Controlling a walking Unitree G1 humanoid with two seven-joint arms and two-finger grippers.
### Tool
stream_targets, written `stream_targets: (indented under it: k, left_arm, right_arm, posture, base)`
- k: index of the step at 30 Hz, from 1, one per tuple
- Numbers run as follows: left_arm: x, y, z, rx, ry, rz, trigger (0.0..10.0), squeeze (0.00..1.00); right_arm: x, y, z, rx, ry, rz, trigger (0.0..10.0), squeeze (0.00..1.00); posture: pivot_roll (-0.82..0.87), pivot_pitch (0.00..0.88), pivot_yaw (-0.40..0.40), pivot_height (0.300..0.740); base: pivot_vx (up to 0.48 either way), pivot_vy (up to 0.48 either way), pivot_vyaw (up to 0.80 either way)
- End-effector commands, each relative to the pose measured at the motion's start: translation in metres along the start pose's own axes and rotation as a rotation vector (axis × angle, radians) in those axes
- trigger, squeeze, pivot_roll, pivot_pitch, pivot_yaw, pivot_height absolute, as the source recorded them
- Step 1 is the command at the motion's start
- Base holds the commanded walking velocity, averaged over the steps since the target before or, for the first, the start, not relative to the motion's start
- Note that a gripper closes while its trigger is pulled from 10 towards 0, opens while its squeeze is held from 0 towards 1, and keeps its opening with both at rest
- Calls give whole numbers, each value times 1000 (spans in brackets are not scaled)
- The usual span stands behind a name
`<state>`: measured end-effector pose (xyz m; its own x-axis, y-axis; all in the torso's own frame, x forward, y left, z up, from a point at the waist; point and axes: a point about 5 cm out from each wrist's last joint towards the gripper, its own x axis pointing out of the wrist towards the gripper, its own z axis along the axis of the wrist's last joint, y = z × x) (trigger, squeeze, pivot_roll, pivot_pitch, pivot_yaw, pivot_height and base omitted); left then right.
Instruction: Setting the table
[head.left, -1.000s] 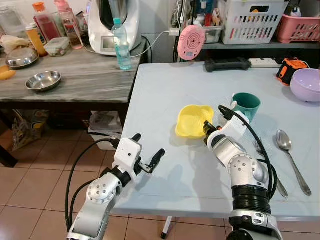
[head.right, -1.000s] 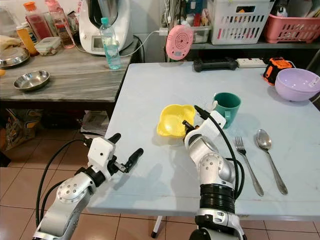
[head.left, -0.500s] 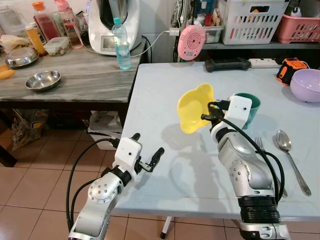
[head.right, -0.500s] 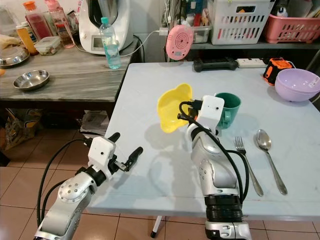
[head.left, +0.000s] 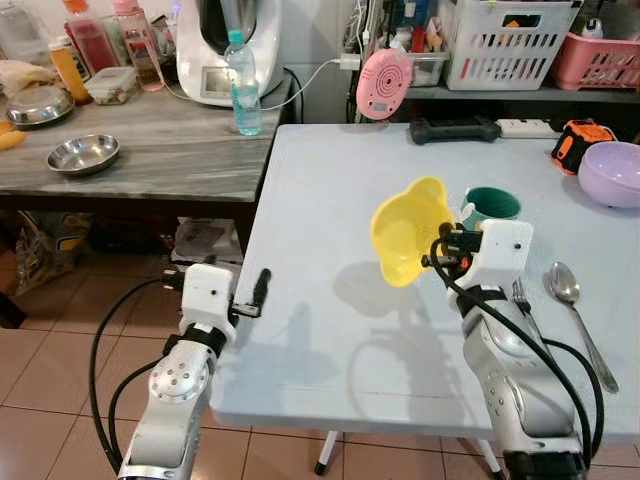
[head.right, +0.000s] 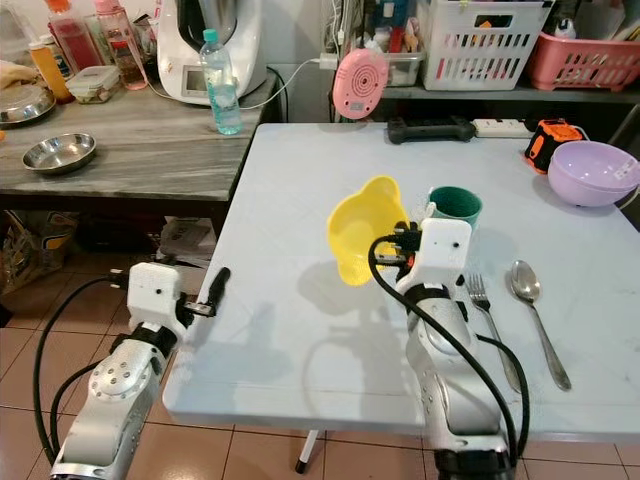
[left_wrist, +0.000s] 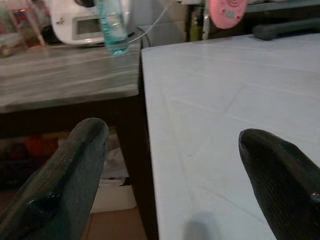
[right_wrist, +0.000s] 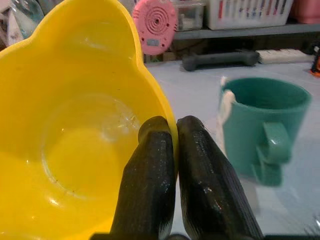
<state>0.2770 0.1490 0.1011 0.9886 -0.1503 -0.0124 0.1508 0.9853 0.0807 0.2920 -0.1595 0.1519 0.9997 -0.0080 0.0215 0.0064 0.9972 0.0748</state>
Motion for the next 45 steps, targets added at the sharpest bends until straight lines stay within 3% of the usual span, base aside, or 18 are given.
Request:
stream_targets:
  k: [1, 7, 19, 45]
  left_arm:
    - [2, 2, 5, -7, -9, 23, 10000, 0]
    - [6, 0, 6, -20, -6, 16, 10000, 0]
    - [9, 2, 8, -35, -3, 32, 10000, 0]
    - [8, 0, 3, -24, 20, 8, 10000, 0]
  right_arm:
    - [-2, -7, 7, -1, -36, -20, 10000, 0]
    - [-4, -18, 7, -6, -45, -62, 10000, 0]
    - [-8, -19, 3, -11, -33, -62, 10000, 0]
    - [-9, -20, 0, 4, -21, -71, 10000, 0]
  posture:
    - [-61, 0, 14, 740]
    - [-73, 0, 23, 740]
    - [-69, 0, 13, 740]
    - [-69, 0, 17, 740]
  base:
    - [0, 0, 0]
    - [0, 0, 0]
    - [0, 44, 0]
    - [0, 454, 0]
